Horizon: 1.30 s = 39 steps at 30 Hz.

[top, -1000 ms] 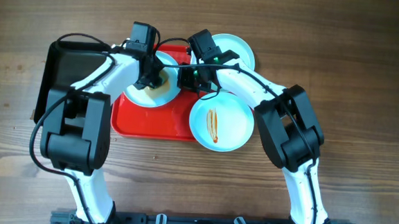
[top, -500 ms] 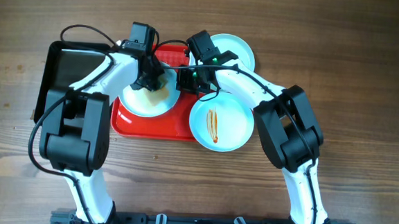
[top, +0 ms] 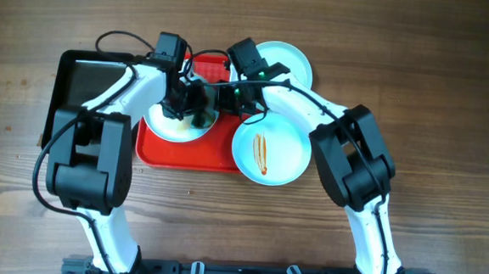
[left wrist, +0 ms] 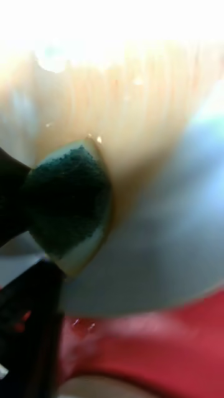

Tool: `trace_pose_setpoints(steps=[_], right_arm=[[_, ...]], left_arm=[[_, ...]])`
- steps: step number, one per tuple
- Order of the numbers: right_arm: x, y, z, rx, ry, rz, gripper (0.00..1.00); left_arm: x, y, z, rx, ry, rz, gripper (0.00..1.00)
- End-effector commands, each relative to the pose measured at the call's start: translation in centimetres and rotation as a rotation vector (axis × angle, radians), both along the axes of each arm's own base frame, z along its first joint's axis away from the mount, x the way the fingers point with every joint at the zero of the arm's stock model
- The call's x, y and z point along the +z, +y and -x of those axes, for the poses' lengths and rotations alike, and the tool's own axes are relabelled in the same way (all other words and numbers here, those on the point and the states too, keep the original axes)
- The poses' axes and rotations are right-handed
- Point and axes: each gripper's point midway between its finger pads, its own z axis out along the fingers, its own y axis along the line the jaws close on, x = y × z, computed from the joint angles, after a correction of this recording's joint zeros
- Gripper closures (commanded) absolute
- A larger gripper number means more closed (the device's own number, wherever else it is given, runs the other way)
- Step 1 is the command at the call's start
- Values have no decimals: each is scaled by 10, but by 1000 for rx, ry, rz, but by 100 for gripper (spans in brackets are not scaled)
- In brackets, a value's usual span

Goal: Clean dirty plates on tray and stack at the side

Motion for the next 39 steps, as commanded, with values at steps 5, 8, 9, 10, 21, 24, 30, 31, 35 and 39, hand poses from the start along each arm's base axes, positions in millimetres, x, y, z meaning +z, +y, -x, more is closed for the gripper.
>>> trace_pose_setpoints(steps=[5, 8, 9, 10, 21, 24, 30, 31, 35, 39], right_arm=[[-18, 0, 8, 10, 43, 11, 96], [-18, 0, 8, 9, 43, 11, 96], [-18, 0, 8, 10, 42, 11, 96], [-18, 0, 8, 10, 42, 11, 96], [-18, 0, 8, 10, 44, 12, 95], [-18, 0, 8, 9, 44, 13, 88], [-21, -3, 6, 0, 33, 34, 76], [-21, -2, 7, 1, 34, 35, 81], [-24, -1, 11, 5, 33, 57, 96], [-15, -5, 9, -2, 30, 58, 96]], left_arm=[[-20, 128, 14, 521, 63, -474, 96], [-21, 126, 24, 506, 102, -480, 96], [-22, 124, 27, 497, 115, -476, 96], [-21, 121, 31, 486, 136, -461, 96], [111, 79, -12, 94, -89, -233, 96], [146, 80, -10, 73, -168, -234, 96], [148, 101, -10, 123, -169, -255, 96], [149, 108, -11, 140, -170, -256, 96], [149, 131, -10, 197, -162, -261, 96], [149, 144, -9, 234, -158, -262, 96]])
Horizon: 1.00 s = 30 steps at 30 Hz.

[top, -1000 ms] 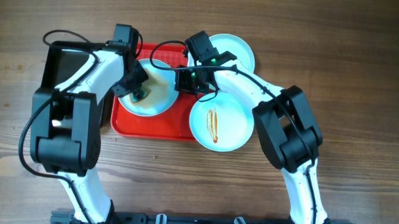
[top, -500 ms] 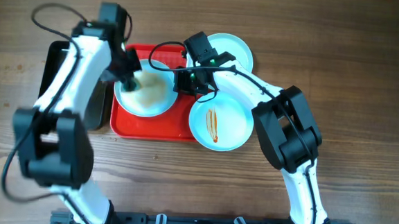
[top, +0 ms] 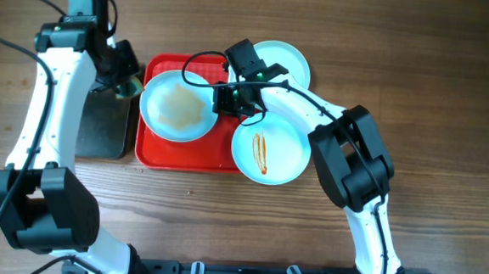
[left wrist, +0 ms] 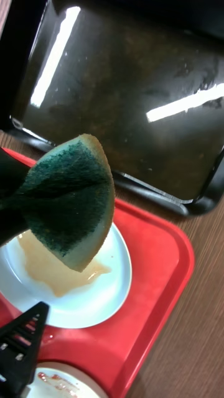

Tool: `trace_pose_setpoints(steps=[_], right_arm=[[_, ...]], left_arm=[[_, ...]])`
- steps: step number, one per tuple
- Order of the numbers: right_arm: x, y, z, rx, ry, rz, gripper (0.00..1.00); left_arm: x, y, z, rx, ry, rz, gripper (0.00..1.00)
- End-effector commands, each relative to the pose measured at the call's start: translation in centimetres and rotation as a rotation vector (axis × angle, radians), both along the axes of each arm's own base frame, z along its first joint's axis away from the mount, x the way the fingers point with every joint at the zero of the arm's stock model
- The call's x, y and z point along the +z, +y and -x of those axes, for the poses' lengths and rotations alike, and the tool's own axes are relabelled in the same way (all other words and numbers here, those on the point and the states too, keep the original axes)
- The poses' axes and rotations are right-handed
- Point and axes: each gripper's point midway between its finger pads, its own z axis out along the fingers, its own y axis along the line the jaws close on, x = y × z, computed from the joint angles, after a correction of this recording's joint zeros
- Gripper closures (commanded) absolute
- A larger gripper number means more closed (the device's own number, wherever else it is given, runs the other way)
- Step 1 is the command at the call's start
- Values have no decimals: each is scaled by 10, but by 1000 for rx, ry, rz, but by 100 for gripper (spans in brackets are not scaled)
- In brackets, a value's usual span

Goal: Clean dirty plates on tray and stack at the side

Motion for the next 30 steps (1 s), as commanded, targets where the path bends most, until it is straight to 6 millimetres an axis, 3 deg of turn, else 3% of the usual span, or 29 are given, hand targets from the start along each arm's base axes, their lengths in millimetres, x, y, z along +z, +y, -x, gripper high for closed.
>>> trace_pose_setpoints(steps=[1, 8, 16, 25, 30], right_arm=[[-7, -11, 0, -16, 7, 50, 96], [68, -61, -24, -3, -249, 235, 96], [149, -95, -28, -65, -567, 536, 96], [206, -84, 2, -127, -911, 907, 96], [221, -75, 13, -80, -1002, 998, 96]], left_arm=[[0, 7, -1, -1, -1, -5, 96], [0, 7, -1, 20, -1, 2, 96], [-1, 7, -1, 27, -1, 5, 96], [-1, 7, 0, 27, 1, 5, 96], [-3, 7, 0, 27, 5, 5, 96]])
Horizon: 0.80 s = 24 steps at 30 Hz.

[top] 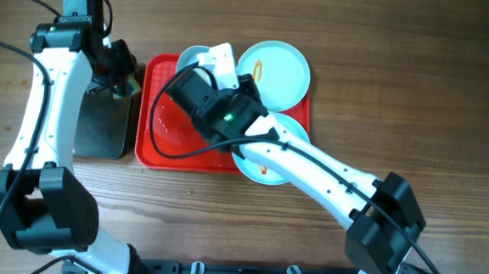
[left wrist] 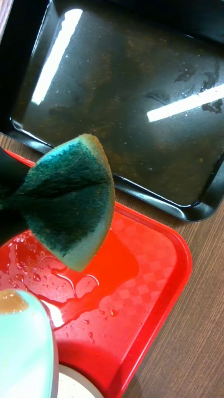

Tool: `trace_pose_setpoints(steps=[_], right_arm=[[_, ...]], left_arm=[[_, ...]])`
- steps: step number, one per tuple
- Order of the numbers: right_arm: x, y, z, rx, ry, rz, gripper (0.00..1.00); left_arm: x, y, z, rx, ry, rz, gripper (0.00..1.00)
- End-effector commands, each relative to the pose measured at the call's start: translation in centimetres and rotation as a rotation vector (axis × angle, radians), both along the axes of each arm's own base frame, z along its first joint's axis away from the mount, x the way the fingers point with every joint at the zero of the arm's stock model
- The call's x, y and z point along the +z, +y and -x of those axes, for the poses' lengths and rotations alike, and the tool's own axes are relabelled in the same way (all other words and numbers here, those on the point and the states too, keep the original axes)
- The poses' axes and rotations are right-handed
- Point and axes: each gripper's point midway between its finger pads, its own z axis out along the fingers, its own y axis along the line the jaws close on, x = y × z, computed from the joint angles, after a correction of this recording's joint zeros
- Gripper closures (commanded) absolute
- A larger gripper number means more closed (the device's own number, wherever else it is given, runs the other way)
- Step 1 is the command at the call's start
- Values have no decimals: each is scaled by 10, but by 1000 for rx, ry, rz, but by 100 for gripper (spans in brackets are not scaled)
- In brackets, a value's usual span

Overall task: Clean dirty plates on tray and stack at the side
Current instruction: 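Carry the cleaned plate with the right gripper to the table's right side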

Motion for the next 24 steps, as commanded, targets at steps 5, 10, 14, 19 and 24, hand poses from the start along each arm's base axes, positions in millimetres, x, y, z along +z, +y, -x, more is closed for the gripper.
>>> trace_pose_setpoints(steps=[5, 10, 14, 19, 24], right_arm=[[50, -5, 7, -50, -223, 140, 96], [75, 1, 13, -62, -329, 221, 96], [110, 2, 21, -140, -467, 290, 96], [129, 7, 23, -169, -508, 310, 96], [129, 8, 23, -165, -508, 307, 96]], left_arm=[[-3, 1, -1, 8, 6, 4, 96], [-9, 0, 2, 8, 19, 5, 96], [-19, 0, 5, 8, 32, 6, 96], [-20, 0, 4, 8, 26, 6, 96], [-19, 0, 3, 7, 24, 5, 96]])
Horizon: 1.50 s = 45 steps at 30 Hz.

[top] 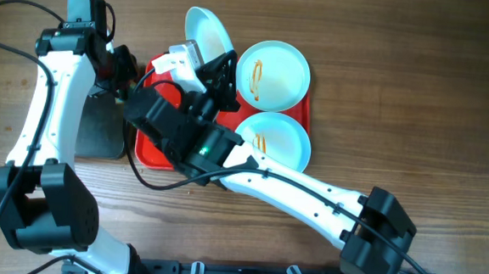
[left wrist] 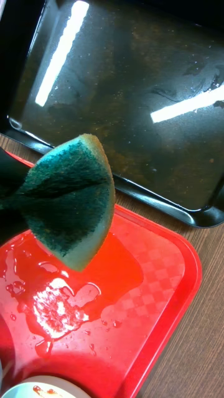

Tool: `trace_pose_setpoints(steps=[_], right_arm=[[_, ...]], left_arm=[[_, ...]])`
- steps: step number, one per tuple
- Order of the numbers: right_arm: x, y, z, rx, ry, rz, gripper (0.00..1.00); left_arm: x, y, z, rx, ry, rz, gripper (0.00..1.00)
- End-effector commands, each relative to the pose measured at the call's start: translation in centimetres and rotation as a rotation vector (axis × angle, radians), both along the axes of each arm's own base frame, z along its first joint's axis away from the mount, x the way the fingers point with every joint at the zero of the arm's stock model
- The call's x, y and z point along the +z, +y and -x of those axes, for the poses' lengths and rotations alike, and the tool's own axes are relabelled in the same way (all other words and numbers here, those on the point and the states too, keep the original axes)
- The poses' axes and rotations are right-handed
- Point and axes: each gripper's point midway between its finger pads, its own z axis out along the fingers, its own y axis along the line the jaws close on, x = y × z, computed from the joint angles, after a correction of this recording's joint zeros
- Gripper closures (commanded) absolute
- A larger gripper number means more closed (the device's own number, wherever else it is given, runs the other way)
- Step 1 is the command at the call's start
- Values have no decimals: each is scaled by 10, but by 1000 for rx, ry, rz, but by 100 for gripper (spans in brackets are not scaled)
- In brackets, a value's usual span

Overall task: Clean dirty plates on tray and stack at the side
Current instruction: 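Carry the cleaned plate with the right gripper to the table's right side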

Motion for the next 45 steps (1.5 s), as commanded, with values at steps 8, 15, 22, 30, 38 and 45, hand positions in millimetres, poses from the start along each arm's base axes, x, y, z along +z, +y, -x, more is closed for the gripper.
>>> trace_pose_setpoints(steps=[8, 15, 22, 30, 38, 45], right_arm=[[-16, 4, 2, 83, 72, -32, 96], [-122, 15, -1, 299, 613, -363, 96], [-124, -26, -27, 397, 911, -784, 96], [-142, -255, -60, -180, 877, -1048, 96], [-200, -378, -27, -565, 786, -1173, 96], [-262, -379, -2, -631, 794, -1211, 96]], left_arm=[[-4, 1, 0, 8, 6, 4, 96], [-4, 1, 0, 8, 6, 4, 96], [-4, 0, 0, 6, 6, 8, 96], [-5, -2, 3, 23, 18, 21, 96], [-6, -2, 4, 76, 23, 38, 96], [-6, -2, 5, 75, 25, 39, 96]])
